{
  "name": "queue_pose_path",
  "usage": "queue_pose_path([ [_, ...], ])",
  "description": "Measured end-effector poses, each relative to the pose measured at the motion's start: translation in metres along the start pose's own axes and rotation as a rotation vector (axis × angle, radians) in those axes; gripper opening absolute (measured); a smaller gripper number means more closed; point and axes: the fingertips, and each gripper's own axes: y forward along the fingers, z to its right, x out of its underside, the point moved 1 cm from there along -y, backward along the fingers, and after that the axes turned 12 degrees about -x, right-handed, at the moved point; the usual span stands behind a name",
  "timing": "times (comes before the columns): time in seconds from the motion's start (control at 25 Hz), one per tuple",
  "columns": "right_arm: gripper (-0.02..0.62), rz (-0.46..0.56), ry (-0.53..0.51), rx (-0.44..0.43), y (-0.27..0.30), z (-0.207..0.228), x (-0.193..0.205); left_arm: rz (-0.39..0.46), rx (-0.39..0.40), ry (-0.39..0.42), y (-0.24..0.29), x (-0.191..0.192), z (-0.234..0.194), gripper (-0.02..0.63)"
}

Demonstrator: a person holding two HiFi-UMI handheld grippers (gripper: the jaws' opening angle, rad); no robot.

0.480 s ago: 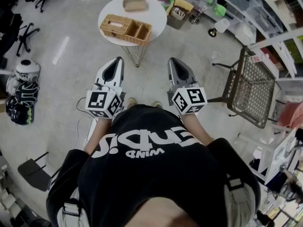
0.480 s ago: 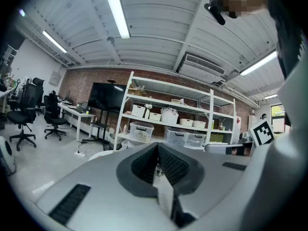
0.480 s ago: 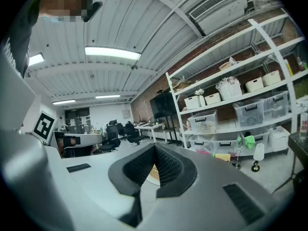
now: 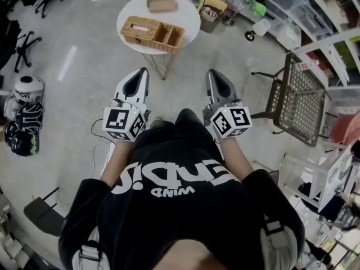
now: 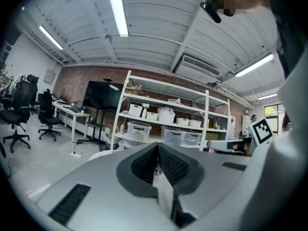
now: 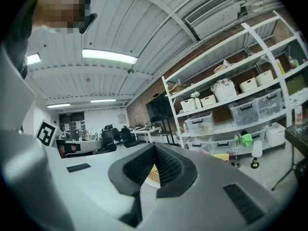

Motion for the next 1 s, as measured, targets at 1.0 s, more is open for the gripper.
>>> queue_pose_path([
  [1.0, -0.002, 0.013, 0.041, 0.016, 0.120, 0.083, -0.003, 0.033, -0.031, -0.013, 0.133, -0.026, -0.057, 0.000],
])
